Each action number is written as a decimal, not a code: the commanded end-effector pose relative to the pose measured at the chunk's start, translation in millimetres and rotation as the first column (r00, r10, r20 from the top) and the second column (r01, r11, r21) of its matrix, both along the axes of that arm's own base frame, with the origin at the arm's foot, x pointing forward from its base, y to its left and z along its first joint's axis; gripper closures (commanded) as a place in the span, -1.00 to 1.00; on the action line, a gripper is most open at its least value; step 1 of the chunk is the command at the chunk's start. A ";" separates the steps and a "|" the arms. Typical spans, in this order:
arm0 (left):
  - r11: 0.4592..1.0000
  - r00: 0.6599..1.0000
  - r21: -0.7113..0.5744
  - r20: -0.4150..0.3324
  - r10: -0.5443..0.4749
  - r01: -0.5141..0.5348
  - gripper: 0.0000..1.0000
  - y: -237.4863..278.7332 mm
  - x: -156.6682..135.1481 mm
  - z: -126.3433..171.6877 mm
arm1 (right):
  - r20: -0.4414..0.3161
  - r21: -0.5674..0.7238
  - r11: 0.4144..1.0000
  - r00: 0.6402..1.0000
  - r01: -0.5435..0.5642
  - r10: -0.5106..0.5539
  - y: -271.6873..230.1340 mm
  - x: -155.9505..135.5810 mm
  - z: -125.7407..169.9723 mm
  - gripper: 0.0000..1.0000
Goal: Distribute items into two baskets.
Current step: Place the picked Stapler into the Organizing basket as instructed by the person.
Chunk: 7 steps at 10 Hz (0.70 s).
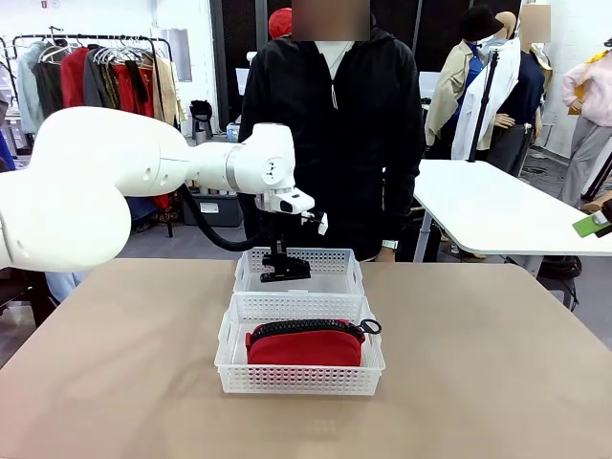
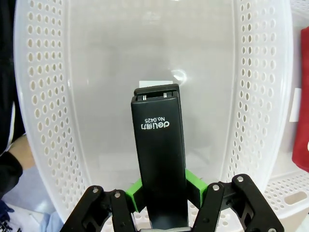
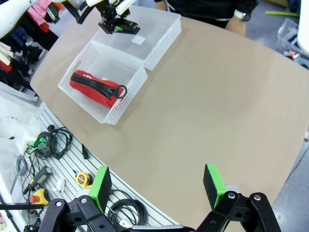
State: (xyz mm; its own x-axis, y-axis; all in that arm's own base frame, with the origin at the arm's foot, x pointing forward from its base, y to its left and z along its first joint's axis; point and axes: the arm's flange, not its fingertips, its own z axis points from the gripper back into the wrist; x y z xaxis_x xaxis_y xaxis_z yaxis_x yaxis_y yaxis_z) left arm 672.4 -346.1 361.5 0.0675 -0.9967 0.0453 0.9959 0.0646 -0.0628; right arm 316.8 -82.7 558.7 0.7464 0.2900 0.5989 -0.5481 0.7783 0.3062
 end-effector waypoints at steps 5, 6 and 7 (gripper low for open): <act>0.996 0.998 0.055 0.008 -0.065 0.064 0.67 -2.6 -1.7 -25.2 | 0.002 -0.002 1.000 1.000 -0.002 0.002 0.6 0.5 2.5 -1.00; 0.996 0.998 0.058 0.001 -0.068 0.068 0.67 -3.5 -1.9 -29.2 | 0.002 -0.002 1.000 1.000 -0.002 0.002 0.6 0.5 2.5 -1.00; 0.996 0.998 0.063 -0.003 -0.071 0.071 0.67 -4.0 -2.3 -32.2 | 0.002 -0.002 1.000 1.000 -0.002 0.002 0.6 0.5 2.5 -1.00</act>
